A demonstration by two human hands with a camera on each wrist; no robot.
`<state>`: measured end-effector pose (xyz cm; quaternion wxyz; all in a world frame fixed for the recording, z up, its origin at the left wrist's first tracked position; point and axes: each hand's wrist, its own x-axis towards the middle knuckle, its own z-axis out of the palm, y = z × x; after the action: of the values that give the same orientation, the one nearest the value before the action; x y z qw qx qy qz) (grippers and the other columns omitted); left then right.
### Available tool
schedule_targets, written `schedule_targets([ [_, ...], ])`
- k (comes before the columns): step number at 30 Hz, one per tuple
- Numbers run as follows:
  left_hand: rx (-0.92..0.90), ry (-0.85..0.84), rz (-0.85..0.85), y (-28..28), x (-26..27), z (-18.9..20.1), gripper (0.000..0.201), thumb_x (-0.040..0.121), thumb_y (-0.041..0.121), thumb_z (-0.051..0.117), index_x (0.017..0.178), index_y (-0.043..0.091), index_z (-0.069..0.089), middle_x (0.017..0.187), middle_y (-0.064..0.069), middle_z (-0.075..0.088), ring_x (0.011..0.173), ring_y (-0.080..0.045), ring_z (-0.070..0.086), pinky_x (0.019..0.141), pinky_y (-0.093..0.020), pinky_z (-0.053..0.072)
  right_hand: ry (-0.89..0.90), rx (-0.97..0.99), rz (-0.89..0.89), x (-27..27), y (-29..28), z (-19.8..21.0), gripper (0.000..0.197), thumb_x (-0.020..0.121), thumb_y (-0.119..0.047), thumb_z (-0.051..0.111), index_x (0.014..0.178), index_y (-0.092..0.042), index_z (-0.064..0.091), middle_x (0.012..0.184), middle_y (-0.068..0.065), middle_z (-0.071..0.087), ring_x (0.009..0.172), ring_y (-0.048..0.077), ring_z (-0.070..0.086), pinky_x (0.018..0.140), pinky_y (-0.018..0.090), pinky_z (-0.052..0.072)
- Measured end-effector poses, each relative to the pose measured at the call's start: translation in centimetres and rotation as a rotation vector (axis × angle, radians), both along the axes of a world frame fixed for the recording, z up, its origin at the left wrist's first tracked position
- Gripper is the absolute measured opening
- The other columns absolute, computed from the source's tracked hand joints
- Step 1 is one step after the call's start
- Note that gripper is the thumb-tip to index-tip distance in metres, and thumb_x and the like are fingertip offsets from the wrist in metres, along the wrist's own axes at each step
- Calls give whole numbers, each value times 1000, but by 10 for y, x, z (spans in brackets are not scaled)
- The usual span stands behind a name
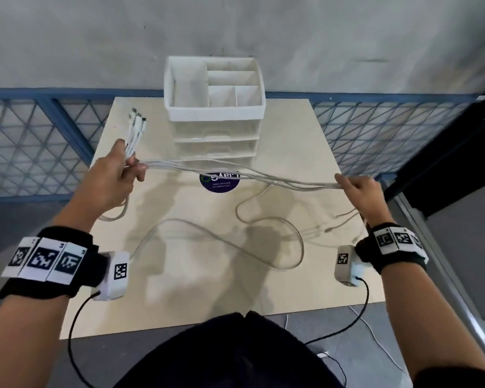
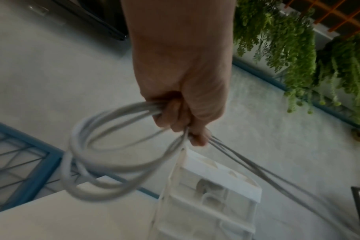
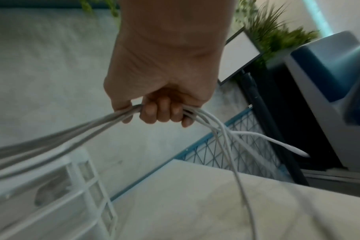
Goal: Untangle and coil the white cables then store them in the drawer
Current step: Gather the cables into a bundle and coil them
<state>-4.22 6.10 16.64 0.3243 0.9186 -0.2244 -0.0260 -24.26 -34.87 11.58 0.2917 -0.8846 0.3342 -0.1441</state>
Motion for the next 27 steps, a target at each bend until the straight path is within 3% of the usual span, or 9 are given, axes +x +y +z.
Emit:
schedule_targets([
  [2, 50, 49, -89, 6, -5, -10, 20, 93, 18, 53, 85, 9, 37, 68, 8, 56, 61, -31, 52, 63, -35, 40, -7, -12, 28, -5, -3, -3, 51, 86, -32, 59, 52, -2, 36, 58, 16, 30, 60, 21, 32, 57, 33, 22],
  [5, 170, 99, -182, 14, -11, -28, 21, 93, 18, 53, 81, 14, 36, 70, 10, 58, 60, -12, 52, 60, -26, 39, 129, 55, 114, -13, 13, -28, 51, 86, -26, 62, 46, -10, 33, 50, 7, 27, 52, 13, 26, 53, 30, 24],
  [10, 288, 215, -270, 30, -15, -49, 29, 92, 21, 54, 72, 29, 35, 70, 10, 60, 60, -15, 52, 62, -34, 39, 385, 140, 172, -25, 43, -86, 39, 85, -18, 60, 48, -14, 49, 58, 14, 54, 65, 26, 52, 54, 23, 33],
  [13, 361, 221, -314, 33, -21, -57, 29, 93, 22, 53, 73, 33, 35, 70, 13, 63, 64, -17, 55, 64, -34, 41, 373, 107, 155, -8, 55, -99, 14, 83, -13, 62, 76, -1, 67, 85, 26, 67, 85, 36, 62, 74, 31, 42],
  [15, 365, 228, -333, 32, -24, -60, 28, 93, 20, 53, 73, 30, 35, 74, 29, 61, 62, -5, 53, 62, -27, 38, 313, 89, 172, 17, 65, -100, 17, 85, -14, 60, 89, 1, 65, 93, 26, 68, 91, 37, 62, 78, 33, 41],
  [19, 319, 256, -355, 26, -23, -63, 25, 93, 20, 53, 77, 28, 34, 76, 32, 59, 58, 3, 51, 60, -31, 36, 261, 229, 210, 76, 85, -100, 14, 89, -17, 53, 96, -8, 60, 85, 19, 69, 89, 34, 62, 69, 27, 37],
  [23, 338, 335, -373, 20, -21, -68, 20, 92, 17, 53, 78, 25, 39, 74, 31, 61, 59, 0, 50, 60, -27, 37, 283, 304, 289, 124, 102, -115, 30, 91, -18, 50, 121, -15, 55, 106, 28, 62, 103, 39, 58, 86, 36, 43],
  [25, 311, 383, -384, 18, -18, -71, 22, 91, 20, 54, 78, 28, 39, 75, 24, 64, 59, -6, 50, 62, -28, 38, 324, 253, 322, 138, 108, -124, 29, 92, -17, 51, 119, -9, 57, 113, 33, 55, 106, 42, 55, 85, 34, 41],
  [27, 272, 441, -386, 16, -14, -73, 22, 90, 22, 58, 79, 28, 39, 74, 20, 66, 59, -6, 51, 62, -28, 40, 312, 223, 286, 144, 109, -131, 22, 87, -16, 59, 102, 0, 61, 106, 32, 59, 99, 42, 58, 76, 32, 39],
])
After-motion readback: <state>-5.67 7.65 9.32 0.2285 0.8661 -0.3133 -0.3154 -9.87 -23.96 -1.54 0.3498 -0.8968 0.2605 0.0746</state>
